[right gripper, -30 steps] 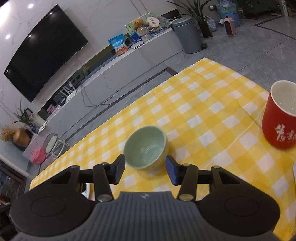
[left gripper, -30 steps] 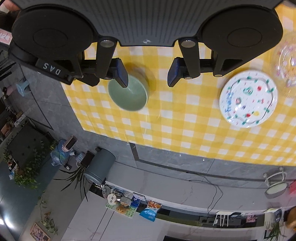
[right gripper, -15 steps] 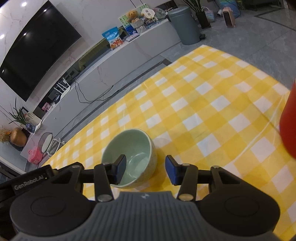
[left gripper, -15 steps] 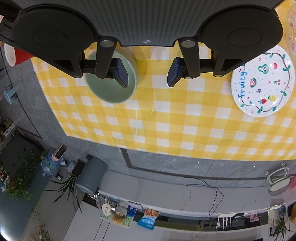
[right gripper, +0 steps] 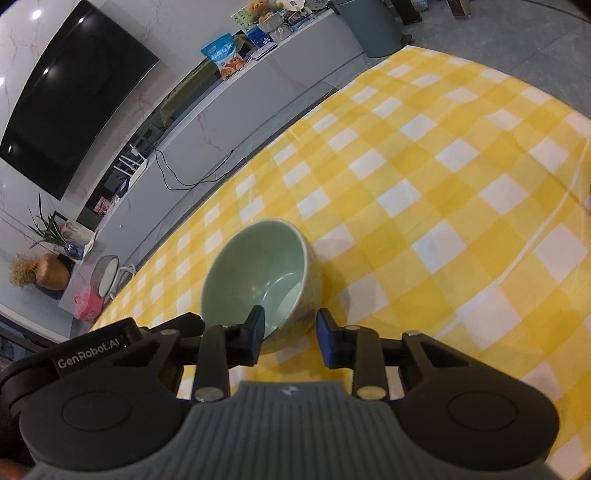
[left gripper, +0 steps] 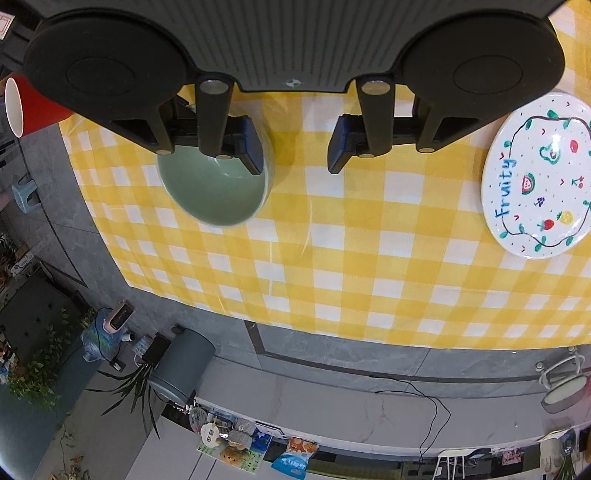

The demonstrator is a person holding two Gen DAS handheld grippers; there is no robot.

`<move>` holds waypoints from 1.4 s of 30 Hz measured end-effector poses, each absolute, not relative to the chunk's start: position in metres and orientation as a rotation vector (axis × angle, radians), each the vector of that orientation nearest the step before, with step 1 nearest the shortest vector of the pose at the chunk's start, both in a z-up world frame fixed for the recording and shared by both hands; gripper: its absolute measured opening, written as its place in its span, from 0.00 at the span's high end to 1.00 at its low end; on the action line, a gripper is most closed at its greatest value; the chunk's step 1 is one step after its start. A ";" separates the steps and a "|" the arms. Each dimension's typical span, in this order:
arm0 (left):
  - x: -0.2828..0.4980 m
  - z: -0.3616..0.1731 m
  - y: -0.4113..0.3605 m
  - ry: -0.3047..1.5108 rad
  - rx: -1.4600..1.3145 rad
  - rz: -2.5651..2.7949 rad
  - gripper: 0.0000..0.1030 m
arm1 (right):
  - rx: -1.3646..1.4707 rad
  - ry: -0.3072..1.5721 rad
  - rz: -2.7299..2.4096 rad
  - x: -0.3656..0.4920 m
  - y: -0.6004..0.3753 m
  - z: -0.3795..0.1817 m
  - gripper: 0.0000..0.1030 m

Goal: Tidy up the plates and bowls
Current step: 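Move both tools to the pale green bowl and close on its rim, then carry the green bowl with both tools and lower it into the metal bowls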

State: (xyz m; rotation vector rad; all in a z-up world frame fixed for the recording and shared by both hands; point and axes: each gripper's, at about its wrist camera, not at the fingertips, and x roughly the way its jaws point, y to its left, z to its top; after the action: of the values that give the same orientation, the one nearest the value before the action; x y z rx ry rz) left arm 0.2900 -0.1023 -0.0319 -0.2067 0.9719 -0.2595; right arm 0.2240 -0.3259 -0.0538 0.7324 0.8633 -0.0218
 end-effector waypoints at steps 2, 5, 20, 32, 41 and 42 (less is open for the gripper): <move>0.292 -0.032 -0.105 0.977 -0.210 -0.266 0.57 | 0.734 0.861 -0.029 0.224 -0.327 -0.054 0.72; 0.296 -0.035 -0.114 0.986 -0.210 -0.282 0.58 | 0.737 0.852 -0.044 0.224 -0.330 -0.056 0.72; 0.305 -0.053 -0.143 0.985 -0.107 -0.264 0.92 | 0.749 0.825 -0.073 0.224 -0.340 -0.062 0.80; 0.292 -0.045 -0.147 0.981 -0.054 -0.239 0.93 | 0.750 0.859 -0.075 0.221 -0.335 -0.063 0.91; 0.265 -0.024 -0.129 0.985 -0.053 -0.195 0.93 | 0.733 0.889 -0.045 0.202 -0.316 -0.047 0.91; 0.261 -0.021 -0.126 0.986 -0.054 -0.191 0.93 | 0.731 0.893 -0.041 0.198 -0.312 -0.044 0.91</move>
State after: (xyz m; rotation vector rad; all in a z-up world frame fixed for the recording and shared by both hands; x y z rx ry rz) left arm 0.2607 -0.1261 -0.0207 -0.0536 0.9864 -0.1914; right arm 0.1980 -0.3124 -0.0437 0.7310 0.8928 -0.0413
